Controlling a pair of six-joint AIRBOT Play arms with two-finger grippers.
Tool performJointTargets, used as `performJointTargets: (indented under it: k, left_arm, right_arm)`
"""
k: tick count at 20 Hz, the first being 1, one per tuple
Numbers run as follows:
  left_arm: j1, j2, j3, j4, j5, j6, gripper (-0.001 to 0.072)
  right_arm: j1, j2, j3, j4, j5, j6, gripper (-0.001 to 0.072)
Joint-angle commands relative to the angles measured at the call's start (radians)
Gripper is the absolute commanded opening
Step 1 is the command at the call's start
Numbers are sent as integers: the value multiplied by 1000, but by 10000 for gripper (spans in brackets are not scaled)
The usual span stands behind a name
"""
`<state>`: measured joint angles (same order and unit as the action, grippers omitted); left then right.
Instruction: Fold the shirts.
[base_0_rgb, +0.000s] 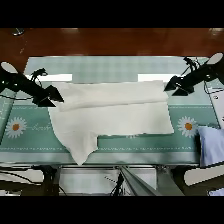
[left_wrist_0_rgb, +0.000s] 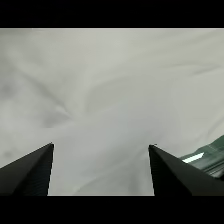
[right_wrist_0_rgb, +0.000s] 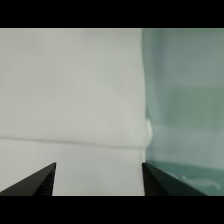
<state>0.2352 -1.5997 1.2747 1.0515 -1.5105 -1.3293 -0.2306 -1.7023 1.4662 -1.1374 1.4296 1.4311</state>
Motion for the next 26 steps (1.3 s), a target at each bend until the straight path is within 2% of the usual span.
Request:
performJointTargets:
  k: [1, 4, 6, 10, 12, 15, 21, 24, 25, 26]
  left_arm:
    - [49, 126, -84, -2, -26, 32, 702]
    - [156, 272, -295, 53, 2, 39, 702]
    - [249, 342, -439, 56, 9, 39, 701]
    - [357, 442, -626, 18, 65, 30, 702]
    - [352, 465, -710, -39, 127, 9, 701]
    - [308, 464, -821, -190, 185, 82, 701]
    - [167, 464, -966, -247, 336, 92, 701]
    - [84, 464, -987, -331, 389, 143, 685]
    - [65, 465, -985, -339, 404, 144, 395]
    - [58, 465, -983, -342, 403, 153, 34]
  right_arm:
    - [-60, 124, -151, -101, 60, 47, 624]
    - [-86, 367, -479, -41, -180, 14, 624]
    - [-86, 521, -672, 57, -290, -24, 624]
    - [-83, 698, -896, 313, -320, -134, 624]
    - [-83, 731, -943, 356, -320, -149, 624]
    - [-84, 734, -951, 359, -314, -147, 623]
    - [-83, 734, -951, 409, -325, -145, 623]
    - [-119, 734, -940, 415, -342, -142, 624]
    - [-169, 734, -924, 395, -333, -136, 624]
    - [-228, 734, -911, 348, -321, -123, 624]
